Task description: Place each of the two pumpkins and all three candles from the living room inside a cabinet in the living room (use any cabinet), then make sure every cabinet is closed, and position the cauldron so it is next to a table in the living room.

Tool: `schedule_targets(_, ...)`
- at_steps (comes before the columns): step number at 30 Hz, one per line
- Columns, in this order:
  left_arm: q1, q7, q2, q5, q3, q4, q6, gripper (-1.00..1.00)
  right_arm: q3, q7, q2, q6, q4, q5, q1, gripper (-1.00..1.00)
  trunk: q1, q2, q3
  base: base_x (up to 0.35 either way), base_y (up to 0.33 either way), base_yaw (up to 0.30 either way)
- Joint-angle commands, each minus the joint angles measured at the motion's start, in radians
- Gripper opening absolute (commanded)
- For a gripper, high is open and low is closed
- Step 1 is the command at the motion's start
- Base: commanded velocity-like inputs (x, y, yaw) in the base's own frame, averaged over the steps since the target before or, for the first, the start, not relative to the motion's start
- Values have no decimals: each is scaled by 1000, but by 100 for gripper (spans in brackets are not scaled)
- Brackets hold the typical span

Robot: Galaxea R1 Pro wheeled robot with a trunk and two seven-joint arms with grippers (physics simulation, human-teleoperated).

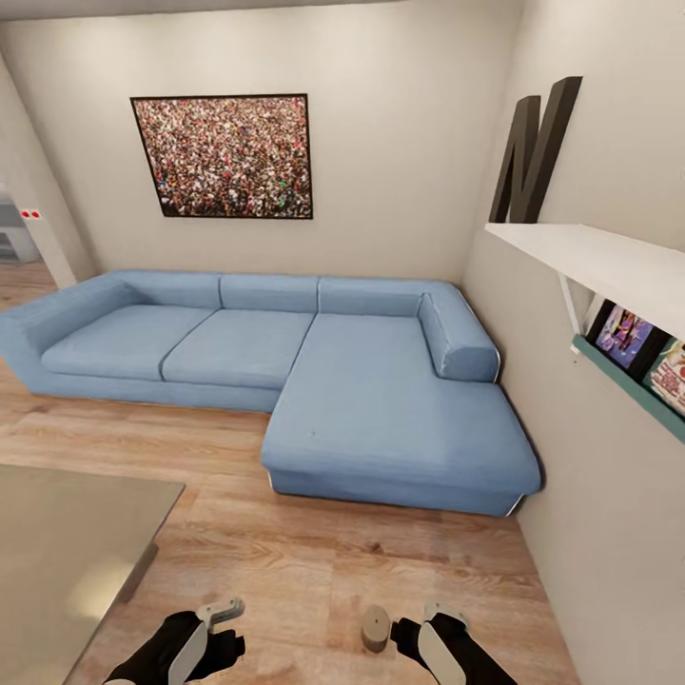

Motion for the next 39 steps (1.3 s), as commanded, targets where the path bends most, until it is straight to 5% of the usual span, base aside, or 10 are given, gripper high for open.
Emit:
schedule_targets(1,0,0,0,0,0,0,0,100,0,0,0,0,0,0,0,100,0,0,0,204,0,-8)
schedule_targets(39,0,0,-1,1,0,-2,-1,100,0,0,0,-2,0,3,0,100,0,0,0,152,19,-13)
